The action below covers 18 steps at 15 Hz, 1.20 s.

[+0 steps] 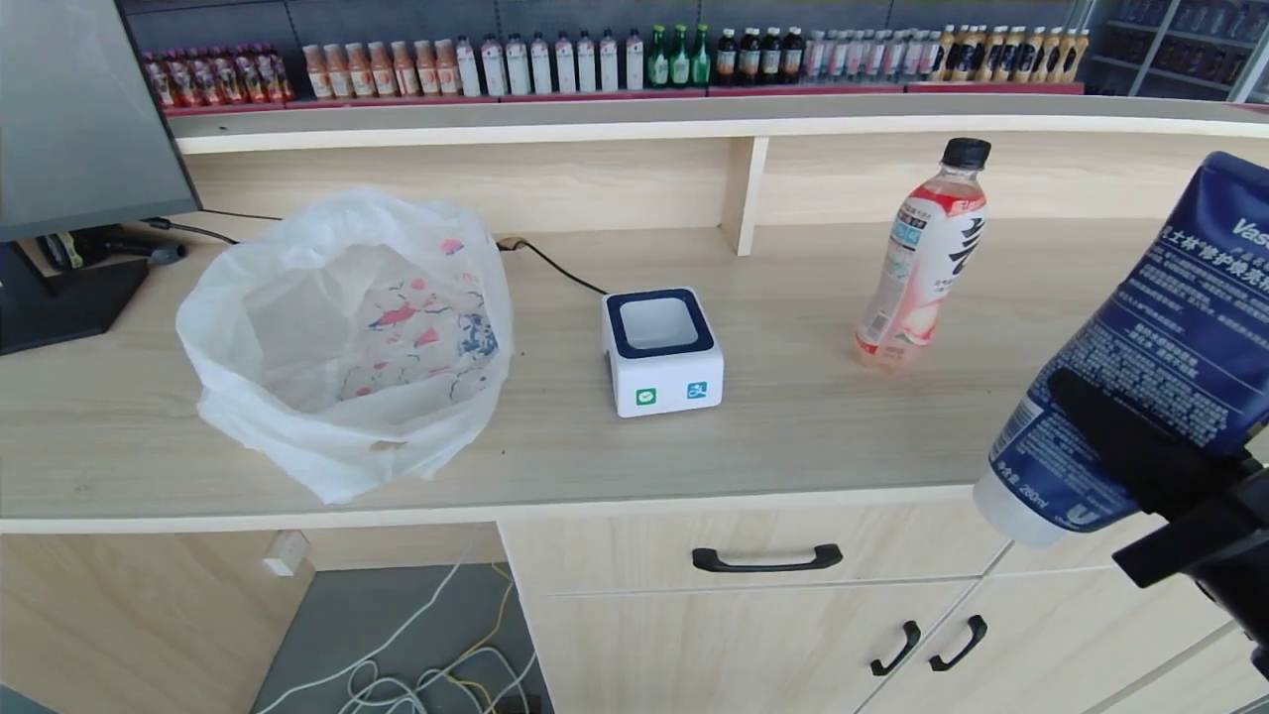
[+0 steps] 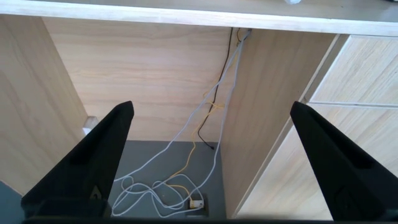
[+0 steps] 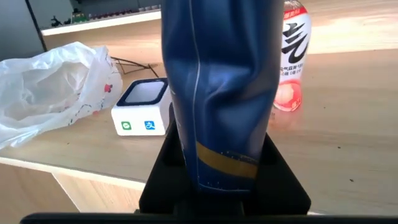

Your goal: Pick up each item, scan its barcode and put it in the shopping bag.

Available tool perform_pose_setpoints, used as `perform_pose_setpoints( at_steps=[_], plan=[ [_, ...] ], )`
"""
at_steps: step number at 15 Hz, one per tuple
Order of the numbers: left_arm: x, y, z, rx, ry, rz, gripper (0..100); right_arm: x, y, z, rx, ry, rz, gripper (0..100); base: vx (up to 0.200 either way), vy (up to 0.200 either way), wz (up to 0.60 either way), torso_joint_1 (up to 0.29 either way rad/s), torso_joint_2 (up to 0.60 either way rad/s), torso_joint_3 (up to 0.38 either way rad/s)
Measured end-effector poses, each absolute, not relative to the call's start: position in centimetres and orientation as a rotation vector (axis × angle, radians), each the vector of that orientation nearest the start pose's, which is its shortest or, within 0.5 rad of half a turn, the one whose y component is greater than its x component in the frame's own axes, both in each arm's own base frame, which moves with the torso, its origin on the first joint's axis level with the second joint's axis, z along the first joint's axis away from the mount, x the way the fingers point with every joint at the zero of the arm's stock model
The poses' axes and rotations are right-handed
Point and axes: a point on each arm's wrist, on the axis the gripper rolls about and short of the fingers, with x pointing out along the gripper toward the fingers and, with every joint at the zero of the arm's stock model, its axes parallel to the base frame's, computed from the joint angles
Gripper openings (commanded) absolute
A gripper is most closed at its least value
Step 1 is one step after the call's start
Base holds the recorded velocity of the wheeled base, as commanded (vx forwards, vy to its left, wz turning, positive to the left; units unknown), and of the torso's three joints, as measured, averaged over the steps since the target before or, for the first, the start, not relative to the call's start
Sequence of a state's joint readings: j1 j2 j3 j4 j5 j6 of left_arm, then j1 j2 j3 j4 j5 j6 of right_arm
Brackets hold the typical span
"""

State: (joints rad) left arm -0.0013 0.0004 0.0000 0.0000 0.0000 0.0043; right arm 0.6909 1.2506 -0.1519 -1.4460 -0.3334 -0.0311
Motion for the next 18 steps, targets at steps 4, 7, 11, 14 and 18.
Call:
perform_pose_setpoints(
  at_steps=[4,7,11,14,18],
  plan=[
    [-2.3,0.0,7.5,0.0,0.001,-0.002,100,11.7,8.5,19.0,0.122,-0.285,0.359,0,0.0,0.05,0.0,0.004,0.0,0.001],
    [-2.3,0.0,7.5,0.001,0.0,-0.002,100,12.0,8.8,19.4,0.128,-0.299,0.362,0,0.0,0.2,0.0,0.006,0.0,0.004],
    [-2.3,0.0,7.5,-0.007,0.0,-0.001,100,13.2,9.7,21.4,0.138,-0.331,0.38,0,0.0,0.2,0.0,0.004,0.0,0.001],
    [-2.3,0.0,7.5,-0.008,0.0,0.0,100,14.0,10.4,22.7,0.132,-0.328,0.384,0,0.0,0.2,0.0,0.004,0.0,0.001],
    [-2.3,0.0,7.5,-0.009,0.0,0.0,100,14.9,11.1,23.1,0.117,-0.316,0.369,0,0.0,0.2,0.0,0.001,0.0,0.004]
  ],
)
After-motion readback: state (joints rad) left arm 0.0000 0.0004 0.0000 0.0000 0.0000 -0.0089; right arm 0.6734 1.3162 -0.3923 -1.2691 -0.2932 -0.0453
